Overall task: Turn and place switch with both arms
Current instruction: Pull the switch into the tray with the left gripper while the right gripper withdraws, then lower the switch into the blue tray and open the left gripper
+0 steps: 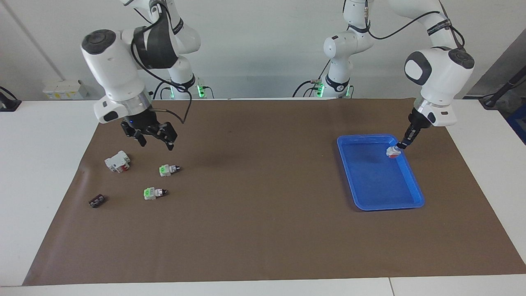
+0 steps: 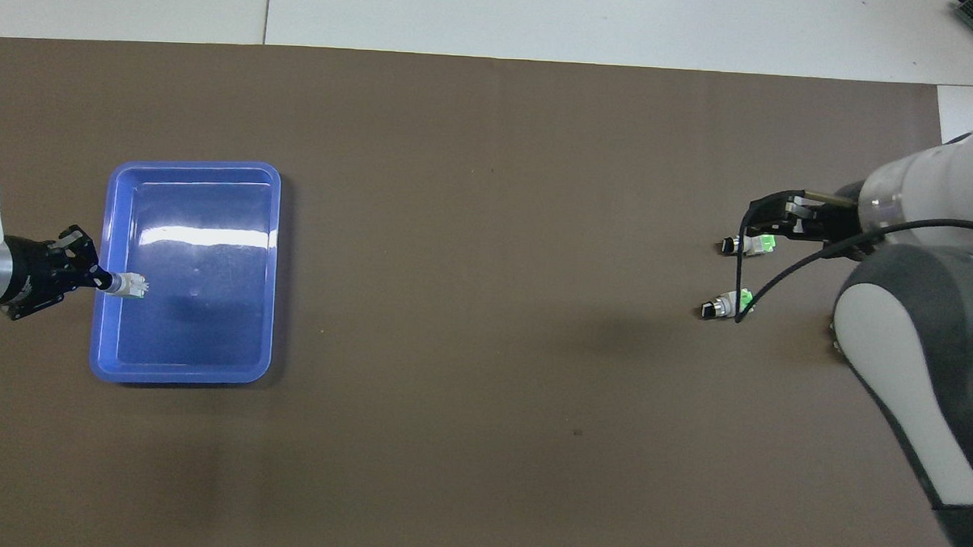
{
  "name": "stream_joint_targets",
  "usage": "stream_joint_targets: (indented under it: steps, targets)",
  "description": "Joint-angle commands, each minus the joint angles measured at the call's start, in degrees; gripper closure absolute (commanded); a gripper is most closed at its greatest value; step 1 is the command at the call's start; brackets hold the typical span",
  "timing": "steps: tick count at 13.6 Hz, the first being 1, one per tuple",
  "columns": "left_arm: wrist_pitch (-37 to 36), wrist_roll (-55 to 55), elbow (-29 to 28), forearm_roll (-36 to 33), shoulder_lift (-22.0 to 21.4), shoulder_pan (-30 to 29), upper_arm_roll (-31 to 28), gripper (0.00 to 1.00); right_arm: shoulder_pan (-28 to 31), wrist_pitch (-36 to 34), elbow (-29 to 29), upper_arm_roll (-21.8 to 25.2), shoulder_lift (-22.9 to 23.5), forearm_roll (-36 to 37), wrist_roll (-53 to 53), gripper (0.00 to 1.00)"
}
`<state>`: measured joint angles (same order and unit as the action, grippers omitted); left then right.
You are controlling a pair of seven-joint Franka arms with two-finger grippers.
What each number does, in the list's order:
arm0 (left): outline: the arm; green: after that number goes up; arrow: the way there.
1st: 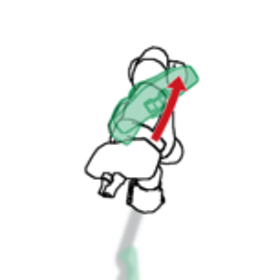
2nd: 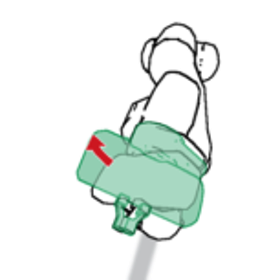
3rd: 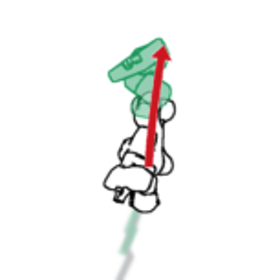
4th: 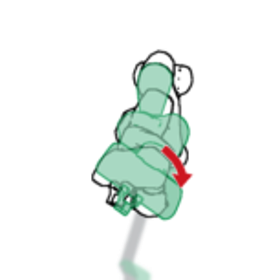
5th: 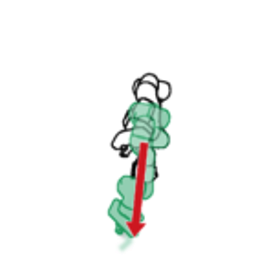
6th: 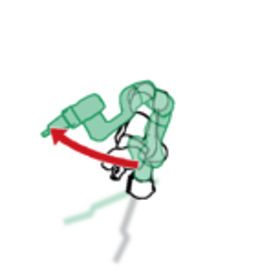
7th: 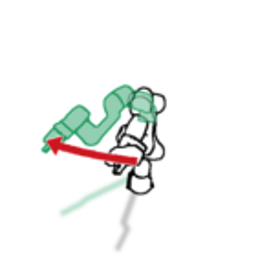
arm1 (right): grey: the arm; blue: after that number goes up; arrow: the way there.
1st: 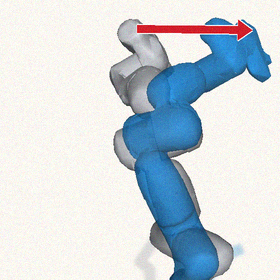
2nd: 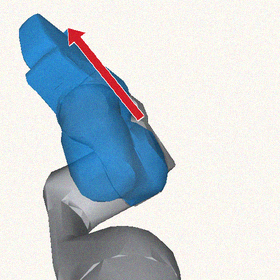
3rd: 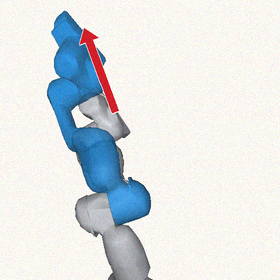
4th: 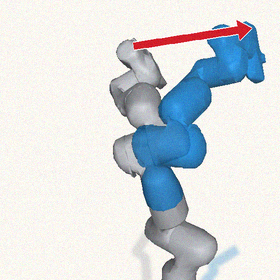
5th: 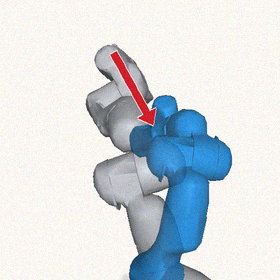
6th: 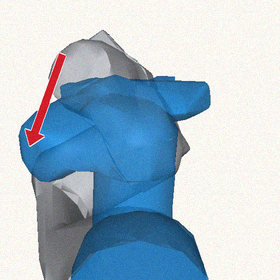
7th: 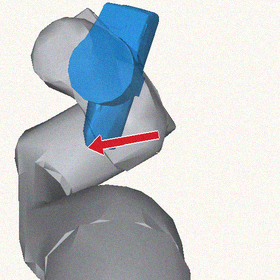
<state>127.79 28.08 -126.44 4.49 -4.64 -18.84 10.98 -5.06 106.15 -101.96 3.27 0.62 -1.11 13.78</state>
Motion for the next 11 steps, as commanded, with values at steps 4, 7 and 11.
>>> stream_joint_targets:
  steps: [4, 7, 11]
  targets:
    - [1.68, -16.20, -1.09, -1.24, 1.21, 0.29, 0.54, 0.94, 7.06, -15.86, 12.64, -0.61, -1.06, 3.13, -7.54, 0.01]
    - [-1.03, -19.29, 4.52, -3.34, 3.40, 3.10, 0.62, 0.20, 7.52, -19.22, 14.16, -1.60, -2.20, 4.01, -7.02, 0.01]
    - [-13.58, -19.29, 18.39, -7.46, 8.41, 9.15, 0.62, 0.15, 7.26, -19.48, 12.84, -1.86, -2.99, 3.84, -7.54, 0.01]
